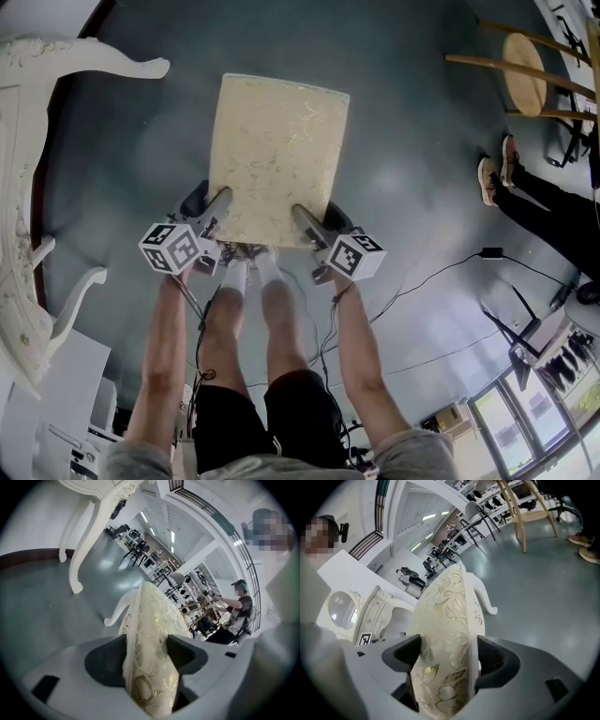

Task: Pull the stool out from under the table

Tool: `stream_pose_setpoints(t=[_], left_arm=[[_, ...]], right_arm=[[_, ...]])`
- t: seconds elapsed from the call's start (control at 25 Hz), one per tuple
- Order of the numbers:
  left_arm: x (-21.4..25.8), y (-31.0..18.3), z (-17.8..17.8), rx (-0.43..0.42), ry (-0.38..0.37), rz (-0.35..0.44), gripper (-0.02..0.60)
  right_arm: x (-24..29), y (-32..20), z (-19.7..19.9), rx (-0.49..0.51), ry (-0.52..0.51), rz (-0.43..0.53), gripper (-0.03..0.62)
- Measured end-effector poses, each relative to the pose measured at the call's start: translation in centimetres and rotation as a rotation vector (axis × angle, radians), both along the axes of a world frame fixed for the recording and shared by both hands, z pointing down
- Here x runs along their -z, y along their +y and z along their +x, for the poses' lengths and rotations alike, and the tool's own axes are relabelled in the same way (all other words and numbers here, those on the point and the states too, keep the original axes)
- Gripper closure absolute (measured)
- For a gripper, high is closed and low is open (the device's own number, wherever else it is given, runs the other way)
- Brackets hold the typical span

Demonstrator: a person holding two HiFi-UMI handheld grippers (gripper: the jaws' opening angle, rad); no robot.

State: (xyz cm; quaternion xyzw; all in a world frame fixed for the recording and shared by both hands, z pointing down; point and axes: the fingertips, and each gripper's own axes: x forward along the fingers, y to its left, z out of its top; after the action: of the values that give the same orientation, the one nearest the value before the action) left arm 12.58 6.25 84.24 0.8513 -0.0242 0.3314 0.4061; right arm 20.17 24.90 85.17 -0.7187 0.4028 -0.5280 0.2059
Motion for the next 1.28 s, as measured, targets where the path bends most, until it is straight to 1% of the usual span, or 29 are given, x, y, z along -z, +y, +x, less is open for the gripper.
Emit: stream_pose_setpoints(t=[0.28,0.4,0.48,0.56,0.64,0.72,0.88,1.0,1.12,1.28], left_arm=[[-0.2,0.0,-0.2,0.009,0.014,-0.007,0.319],[-0.1,-0.1,-0.4,0.002,-0.008,0.006,0.319],[0.4,-0.2,-0.5,-0.005,-0.019,0.038,0.321],[1.5,-0.8,-0.2,-0.003,-0.014,0.075,0.321],[3.0,-1.6,0.3,0.008,-0.005,0.106,0.321],[5.1,-2.5,0.7,0.021,0.007,0.133,0.321],[10.8,-5.0,0.6,0.062,0.04,0.185,0.322],[15.2,-6.9,0.2,0.07,0.061,0.251,0.322],[19.8,-9.2,-0.4,0.096,0.086,0.315,0.339],[26.0,-11.4,-2.2,0.153,0.098,0.378,0.37]], right_arm=[[-0.2,0.0,-0.2,-0.006,0.006,0.004,0.212],[-0.1,0.1,-0.2,0.004,0.011,-0.03,0.212],[0.4,0.5,-0.1,0.028,0.055,-0.082,0.214],[1.5,0.4,0.3,0.067,0.118,-0.133,0.214],[3.1,-0.2,0.9,0.098,0.166,-0.15,0.214],[5.1,-0.9,1.4,0.116,0.201,-0.151,0.214],[10.4,-3.5,2.4,0.156,0.277,-0.137,0.214],[15.1,-6.4,3.2,0.201,0.361,-0.128,0.214],[19.9,-9.9,3.7,0.257,0.454,-0.122,0.214],[26.7,-14.0,2.6,0.323,0.544,-0.082,0.214]])
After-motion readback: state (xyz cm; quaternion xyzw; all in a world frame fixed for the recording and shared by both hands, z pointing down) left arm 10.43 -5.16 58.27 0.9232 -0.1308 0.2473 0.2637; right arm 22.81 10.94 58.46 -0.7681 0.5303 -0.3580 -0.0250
